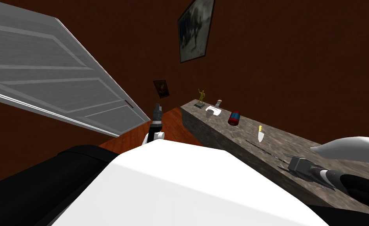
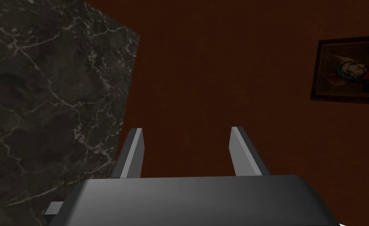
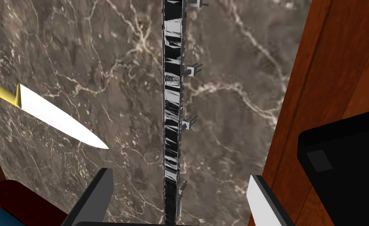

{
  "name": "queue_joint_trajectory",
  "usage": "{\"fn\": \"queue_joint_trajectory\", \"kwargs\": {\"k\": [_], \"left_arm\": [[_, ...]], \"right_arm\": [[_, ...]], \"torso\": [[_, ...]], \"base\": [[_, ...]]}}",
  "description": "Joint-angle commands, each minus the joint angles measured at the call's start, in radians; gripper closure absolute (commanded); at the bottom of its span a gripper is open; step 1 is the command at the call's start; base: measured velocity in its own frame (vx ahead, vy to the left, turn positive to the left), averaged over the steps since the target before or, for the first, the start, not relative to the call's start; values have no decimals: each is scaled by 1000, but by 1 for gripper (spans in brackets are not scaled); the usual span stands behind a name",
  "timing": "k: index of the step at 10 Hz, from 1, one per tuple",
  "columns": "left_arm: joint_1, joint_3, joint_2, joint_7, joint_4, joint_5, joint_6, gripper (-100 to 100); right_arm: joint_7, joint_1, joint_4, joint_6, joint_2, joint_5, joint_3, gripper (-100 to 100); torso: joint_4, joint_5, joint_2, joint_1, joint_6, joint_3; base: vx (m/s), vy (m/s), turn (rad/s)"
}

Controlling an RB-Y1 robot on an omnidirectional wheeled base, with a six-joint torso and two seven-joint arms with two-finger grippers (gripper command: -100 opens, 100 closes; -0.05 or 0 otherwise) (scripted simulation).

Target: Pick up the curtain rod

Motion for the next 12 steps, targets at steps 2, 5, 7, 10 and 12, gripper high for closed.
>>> {"fn": "queue_joint_trajectory", "kwargs": {"k": [2,5,7,10,12], "left_arm": [[0,0,0,0,0,0,0,0],[0,0,0,0,0,0,0,0],[0,0,0,0,0,0,0,0],[0,0,0,0,0,0,0,0],[0,0,0,0,0,0,0,0]], "right_arm": [[9,-6,6,15,30,9,8,-100],[13,-11,12,23,49,14,14,-100],[14,-13,13,23,51,15,15,100],[15,-13,13,23,50,16,15,100],[5,-4,3,9,18,5,5,100]], "torso": [[0,0,1,1,0,1],[0,0,-1,-1,0,0],[0,0,1,1,0,1],[0,0,2,1,0,1],[0,-1,2,1,0,1]], "base": [[9,-11,39],[32,-31,53],[0,0,0],[0,0,0],[-16,16,-55]]}}
